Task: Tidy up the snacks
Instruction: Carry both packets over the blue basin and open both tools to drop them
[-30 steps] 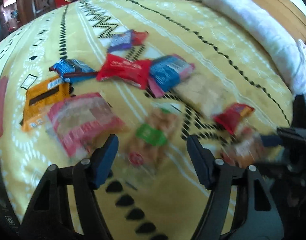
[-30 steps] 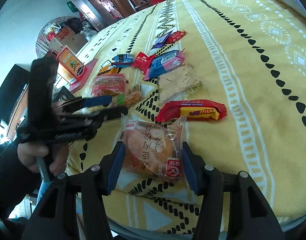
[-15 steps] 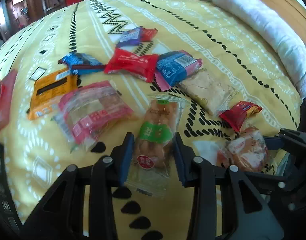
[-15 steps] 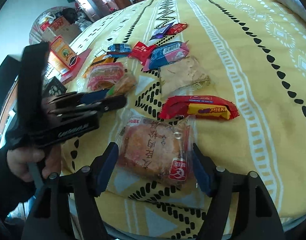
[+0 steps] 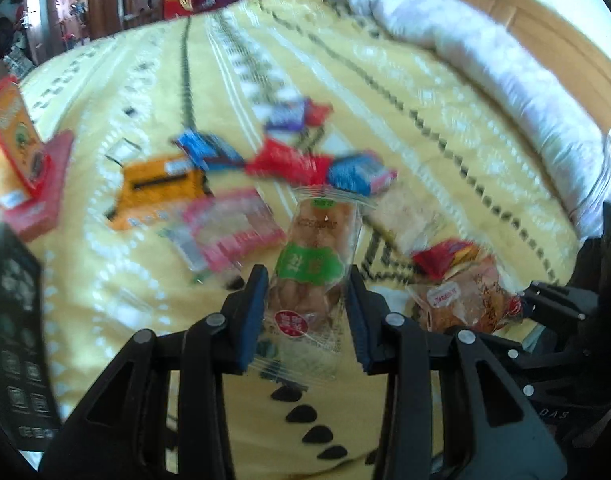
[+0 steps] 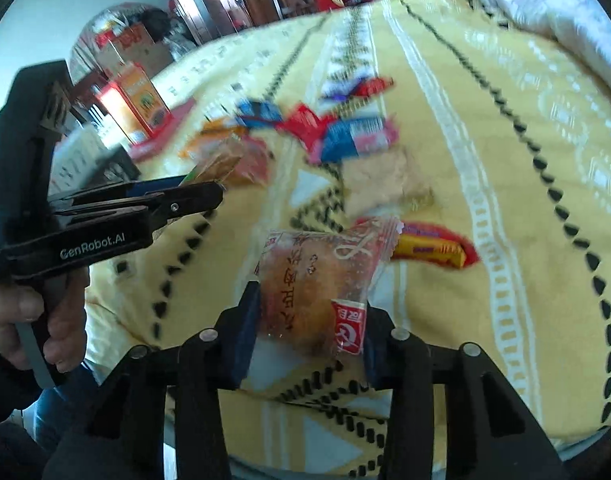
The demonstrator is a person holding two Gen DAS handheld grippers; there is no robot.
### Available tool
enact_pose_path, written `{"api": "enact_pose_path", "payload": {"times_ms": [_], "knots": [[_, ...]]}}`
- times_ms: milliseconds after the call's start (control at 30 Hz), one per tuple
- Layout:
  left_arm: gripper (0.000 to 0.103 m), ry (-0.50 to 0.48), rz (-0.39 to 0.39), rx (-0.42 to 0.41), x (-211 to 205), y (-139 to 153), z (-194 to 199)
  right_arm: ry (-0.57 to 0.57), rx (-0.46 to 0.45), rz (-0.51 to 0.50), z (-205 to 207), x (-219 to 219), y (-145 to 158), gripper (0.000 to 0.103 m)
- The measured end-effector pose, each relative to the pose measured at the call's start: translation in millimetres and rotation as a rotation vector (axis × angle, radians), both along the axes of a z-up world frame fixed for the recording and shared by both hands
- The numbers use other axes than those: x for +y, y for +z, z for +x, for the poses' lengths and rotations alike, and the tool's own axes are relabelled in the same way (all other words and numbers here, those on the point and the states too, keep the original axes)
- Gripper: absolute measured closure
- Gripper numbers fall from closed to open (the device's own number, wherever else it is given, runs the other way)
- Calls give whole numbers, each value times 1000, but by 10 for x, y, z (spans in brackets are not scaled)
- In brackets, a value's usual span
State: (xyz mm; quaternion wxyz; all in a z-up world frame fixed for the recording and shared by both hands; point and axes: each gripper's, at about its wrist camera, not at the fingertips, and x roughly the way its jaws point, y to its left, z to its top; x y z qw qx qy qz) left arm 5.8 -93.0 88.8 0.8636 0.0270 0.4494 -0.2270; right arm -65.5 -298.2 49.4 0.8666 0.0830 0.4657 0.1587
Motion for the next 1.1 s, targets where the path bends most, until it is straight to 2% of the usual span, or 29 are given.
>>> {"api": "enact_pose_path", "payload": {"times_ms": [167,333,433,600,667,800,933,1100], "knots": [[65,56,-65,-82,359,501,-65,-4,-63,61,1,9,384,59],[65,201,-107,-172,1057,1040,-127,29,-159,103,179,174,913,62],[65,319,-105,-238,1593,1353,-199,95,-237,147,339,448,1324,64],[65,557,-96,-329,2688,1742,-403,271,-341,239,650,1273,2007,66],[65,646,-89,-350,3091,1811,-504,338,-362,275,713,1632,2197,71],[65,828,-65,-357,3862,1801,-680,507,-385,335,811,2575,2528,71],[65,933,-72,-310,4293,1602,-748,655,-372,338,814,3574,2654,72],[65,984,-81,-273,4614,1455,-781,782,-363,287,758,4537,2715,73]]}}
